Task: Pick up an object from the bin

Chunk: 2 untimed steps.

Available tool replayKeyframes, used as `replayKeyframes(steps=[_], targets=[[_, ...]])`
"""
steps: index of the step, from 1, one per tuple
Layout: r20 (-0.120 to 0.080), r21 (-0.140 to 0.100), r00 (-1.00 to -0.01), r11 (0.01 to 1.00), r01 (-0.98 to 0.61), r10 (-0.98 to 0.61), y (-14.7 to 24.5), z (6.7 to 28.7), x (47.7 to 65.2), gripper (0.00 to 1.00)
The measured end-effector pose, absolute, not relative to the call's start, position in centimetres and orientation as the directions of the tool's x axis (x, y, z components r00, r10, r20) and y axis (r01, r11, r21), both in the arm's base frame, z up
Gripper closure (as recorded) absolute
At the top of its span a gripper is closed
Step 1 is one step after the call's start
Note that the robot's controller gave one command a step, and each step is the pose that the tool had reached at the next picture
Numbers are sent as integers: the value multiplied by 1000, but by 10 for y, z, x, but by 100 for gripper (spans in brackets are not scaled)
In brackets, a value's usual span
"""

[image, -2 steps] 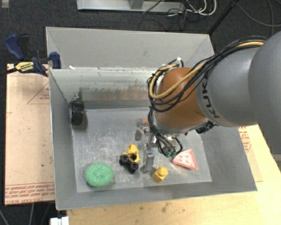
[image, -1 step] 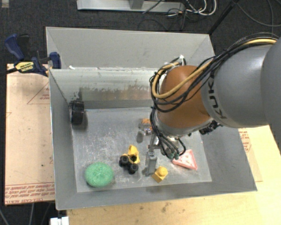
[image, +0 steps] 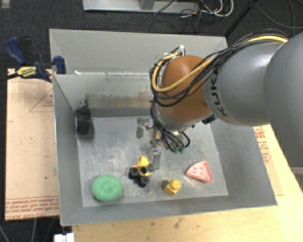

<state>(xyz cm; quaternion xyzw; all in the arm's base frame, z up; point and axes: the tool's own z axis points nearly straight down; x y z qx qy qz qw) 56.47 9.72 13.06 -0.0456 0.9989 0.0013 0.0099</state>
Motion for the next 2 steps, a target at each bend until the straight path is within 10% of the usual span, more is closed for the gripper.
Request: replayKeyframes(steps=[1, 2], targets=[[-2, 1, -999, 999, -35, -35, 92, 91, 536, 0], [-10, 2, -969, 969, -248, -248, 104, 75, 528, 100]])
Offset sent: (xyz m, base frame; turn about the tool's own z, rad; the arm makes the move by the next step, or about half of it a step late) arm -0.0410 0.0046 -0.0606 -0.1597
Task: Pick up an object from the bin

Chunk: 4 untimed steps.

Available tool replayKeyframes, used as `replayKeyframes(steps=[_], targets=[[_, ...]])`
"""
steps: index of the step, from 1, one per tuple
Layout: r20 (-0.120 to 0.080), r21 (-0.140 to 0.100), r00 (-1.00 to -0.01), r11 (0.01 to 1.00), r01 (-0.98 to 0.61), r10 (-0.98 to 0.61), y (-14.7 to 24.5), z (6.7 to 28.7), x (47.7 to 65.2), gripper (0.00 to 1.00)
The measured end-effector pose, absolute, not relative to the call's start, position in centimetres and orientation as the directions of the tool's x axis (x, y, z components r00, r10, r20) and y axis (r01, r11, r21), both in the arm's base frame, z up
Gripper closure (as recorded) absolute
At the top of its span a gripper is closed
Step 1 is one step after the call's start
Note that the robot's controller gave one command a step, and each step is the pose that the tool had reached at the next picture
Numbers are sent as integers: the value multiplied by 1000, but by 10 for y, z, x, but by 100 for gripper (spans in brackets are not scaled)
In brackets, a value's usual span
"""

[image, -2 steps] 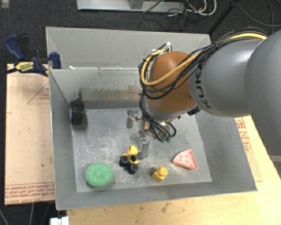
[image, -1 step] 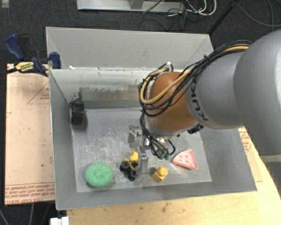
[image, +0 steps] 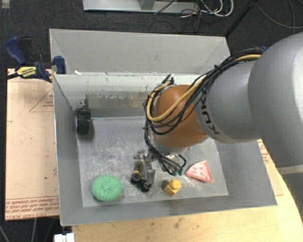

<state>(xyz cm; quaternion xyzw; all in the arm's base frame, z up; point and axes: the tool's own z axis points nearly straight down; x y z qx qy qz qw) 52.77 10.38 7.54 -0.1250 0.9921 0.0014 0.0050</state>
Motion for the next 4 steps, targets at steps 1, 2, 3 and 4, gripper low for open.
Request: replayKeyframes(steps=[1, 2, 3, 4], targets=[[-11, 2, -969, 969, -246, -246, 104, 75, 528, 100], [5, 1, -967, 967, -253, -253, 111, 111, 513, 100], [1, 1, -972, 972, -237, -237, 123, 173, 527, 100], [-1, 1, -964, 964, -267, -267, 107, 177, 509, 0]])
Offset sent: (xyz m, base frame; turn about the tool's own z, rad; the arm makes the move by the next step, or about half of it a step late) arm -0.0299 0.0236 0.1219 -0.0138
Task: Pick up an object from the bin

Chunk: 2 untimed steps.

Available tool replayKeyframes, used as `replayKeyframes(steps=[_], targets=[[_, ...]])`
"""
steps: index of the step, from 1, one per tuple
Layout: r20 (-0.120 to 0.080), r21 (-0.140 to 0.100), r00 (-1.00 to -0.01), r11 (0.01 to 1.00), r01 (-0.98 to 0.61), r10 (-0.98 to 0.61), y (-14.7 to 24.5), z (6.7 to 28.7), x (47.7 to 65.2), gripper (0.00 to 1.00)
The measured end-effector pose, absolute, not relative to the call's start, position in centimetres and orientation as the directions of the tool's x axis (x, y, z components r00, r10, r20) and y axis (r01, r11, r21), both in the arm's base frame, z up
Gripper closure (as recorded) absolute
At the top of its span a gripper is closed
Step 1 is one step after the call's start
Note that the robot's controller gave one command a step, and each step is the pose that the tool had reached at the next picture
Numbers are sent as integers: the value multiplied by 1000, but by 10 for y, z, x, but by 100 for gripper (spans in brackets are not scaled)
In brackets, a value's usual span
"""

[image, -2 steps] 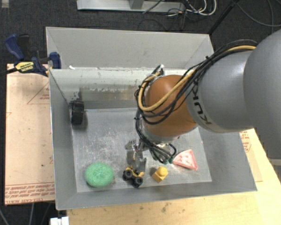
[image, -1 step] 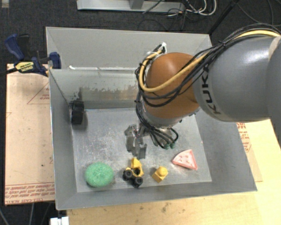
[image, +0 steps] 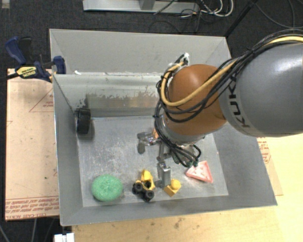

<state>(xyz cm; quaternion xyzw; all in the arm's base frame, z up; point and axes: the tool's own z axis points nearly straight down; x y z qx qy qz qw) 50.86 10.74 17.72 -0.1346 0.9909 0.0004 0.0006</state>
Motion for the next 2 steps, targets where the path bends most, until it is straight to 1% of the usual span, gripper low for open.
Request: replayKeyframes(steps=[1, 2], targets=[[-1, 1, -964, 964, -267, -267, 107, 177, 508, 0], [-7, 0, -949, 949, -315, -315, 113, 132, 506, 0]])
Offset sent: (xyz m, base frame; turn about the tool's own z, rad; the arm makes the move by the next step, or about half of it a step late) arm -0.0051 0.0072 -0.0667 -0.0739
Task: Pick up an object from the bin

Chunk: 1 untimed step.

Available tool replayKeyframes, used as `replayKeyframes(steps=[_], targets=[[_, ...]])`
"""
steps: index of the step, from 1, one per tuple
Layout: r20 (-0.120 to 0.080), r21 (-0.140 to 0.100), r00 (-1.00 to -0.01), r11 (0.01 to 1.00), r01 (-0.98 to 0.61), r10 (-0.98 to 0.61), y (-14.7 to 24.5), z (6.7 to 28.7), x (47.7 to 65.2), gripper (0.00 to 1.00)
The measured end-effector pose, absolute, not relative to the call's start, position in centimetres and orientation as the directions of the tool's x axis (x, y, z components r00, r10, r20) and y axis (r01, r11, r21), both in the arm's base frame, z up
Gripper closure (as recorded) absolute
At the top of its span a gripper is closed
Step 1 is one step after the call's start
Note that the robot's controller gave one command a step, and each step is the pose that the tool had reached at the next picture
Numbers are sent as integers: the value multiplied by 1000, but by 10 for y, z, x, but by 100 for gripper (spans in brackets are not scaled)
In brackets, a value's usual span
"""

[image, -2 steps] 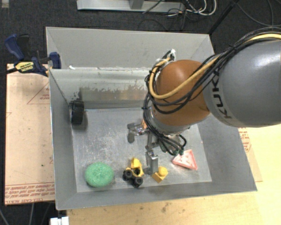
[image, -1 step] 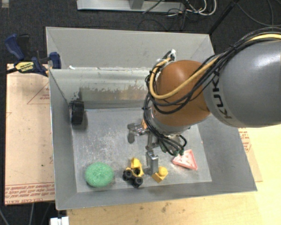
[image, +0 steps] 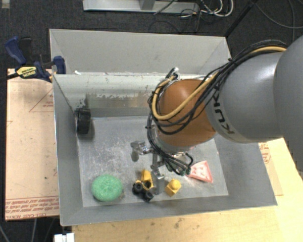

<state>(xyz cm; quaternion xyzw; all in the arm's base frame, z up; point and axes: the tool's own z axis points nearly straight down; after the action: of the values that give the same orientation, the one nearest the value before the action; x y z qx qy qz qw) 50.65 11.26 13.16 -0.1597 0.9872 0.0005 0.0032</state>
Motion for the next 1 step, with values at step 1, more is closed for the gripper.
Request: replayKeyframes(steps=[1], targets=[[0, 1, -911, 911, -412, -412, 115, 102, 489, 0]])
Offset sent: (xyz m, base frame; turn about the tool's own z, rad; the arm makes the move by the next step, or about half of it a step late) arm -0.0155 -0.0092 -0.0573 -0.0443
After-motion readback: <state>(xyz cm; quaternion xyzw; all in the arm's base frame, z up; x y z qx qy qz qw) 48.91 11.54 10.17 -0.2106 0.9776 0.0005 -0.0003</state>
